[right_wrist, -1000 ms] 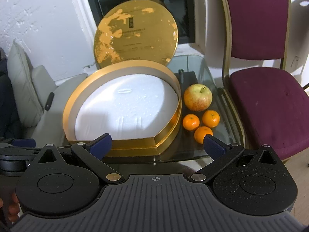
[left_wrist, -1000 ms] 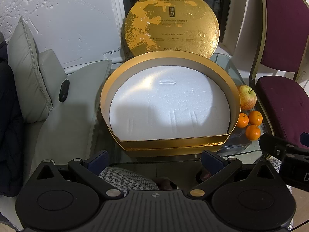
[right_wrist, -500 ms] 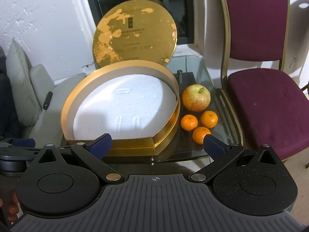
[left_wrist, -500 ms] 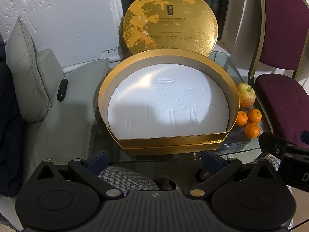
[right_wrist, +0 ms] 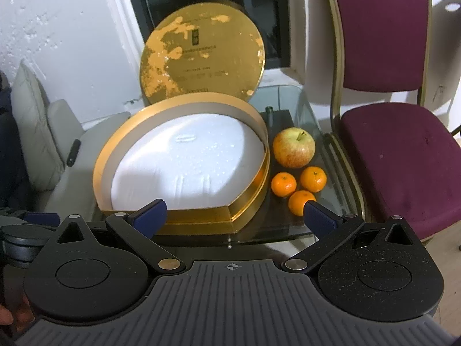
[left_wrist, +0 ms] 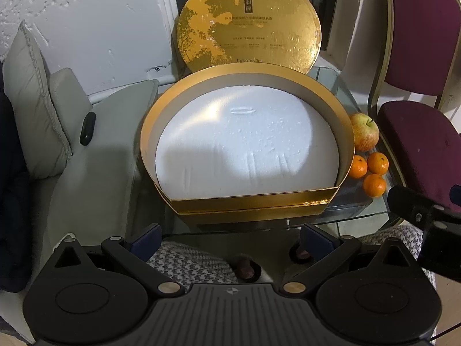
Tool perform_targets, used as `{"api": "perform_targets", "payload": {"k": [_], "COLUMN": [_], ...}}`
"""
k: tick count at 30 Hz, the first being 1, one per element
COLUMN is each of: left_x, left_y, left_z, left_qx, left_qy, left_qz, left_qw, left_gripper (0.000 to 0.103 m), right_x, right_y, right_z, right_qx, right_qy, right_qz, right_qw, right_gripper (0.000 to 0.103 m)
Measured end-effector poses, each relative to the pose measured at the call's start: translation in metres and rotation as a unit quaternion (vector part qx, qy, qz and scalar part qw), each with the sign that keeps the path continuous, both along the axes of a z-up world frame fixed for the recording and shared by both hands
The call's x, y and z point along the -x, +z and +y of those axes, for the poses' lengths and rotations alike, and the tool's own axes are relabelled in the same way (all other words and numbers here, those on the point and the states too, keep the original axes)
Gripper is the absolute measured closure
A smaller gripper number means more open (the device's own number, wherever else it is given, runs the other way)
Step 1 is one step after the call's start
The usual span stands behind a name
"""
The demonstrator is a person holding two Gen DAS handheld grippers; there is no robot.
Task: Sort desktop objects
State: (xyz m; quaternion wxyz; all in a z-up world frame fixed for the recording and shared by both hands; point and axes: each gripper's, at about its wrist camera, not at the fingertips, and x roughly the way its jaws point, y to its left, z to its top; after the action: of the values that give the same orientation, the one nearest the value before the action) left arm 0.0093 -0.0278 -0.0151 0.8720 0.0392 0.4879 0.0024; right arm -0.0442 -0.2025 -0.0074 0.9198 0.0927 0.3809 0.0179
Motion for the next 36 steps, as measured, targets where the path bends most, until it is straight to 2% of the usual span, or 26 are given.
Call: {"api": "perform_targets", "payload": {"k": [11,17,20,24,30,36], "left_x": [-0.003,-0.009,-0.014,-0.020,-0.033,-0.046], "left_y": [0.002,-0.001,-0.004,-0.009,-0.022,-0.030], "left_z": [-0.009,-0.015,-0.018,-0.020,-0.025,-0.025], "left_qx": [0.005,0.007,0.010,0.023,0.000,0.002], "left_qy": [-0.026,-0.042,-0.051,-0.059,-0.039,-0.035], "left_qz": [-0.009,-0.025,-0.020,-0.008,0.011,0.017], "left_qw": [0.9996,0.9988,0.9984,0.9980,0.9992,0.9992], "left_gripper": [0.001,0.001,0.001,0.001,0.001,0.003], "right_x": [0.001,-0.002,-0.003,-0.010,-0.020,-0.033], "right_y": [-0.002,-0.011,-0.015,-0.026,-0.039,-0.051], "right_z": [-0.009,-0.025,-0.032,-0.039,-0.044,-0.049], "right_qx": [-0.013,-0.027,-0.032,-0.029,-0.029,-0.014], "right_qy": [-0.011,-0.028,-0.034,-0.028,-0.040,-0.049], "right_qz": [0.000,-0.015,-0.023,-0.010,0.011,0.024], "right_qw": [1.000,0.999,0.999,0.999,0.999,0.998], "right_gripper": [0.000,0.000,0.000,0.000,0.000,0.000]}}
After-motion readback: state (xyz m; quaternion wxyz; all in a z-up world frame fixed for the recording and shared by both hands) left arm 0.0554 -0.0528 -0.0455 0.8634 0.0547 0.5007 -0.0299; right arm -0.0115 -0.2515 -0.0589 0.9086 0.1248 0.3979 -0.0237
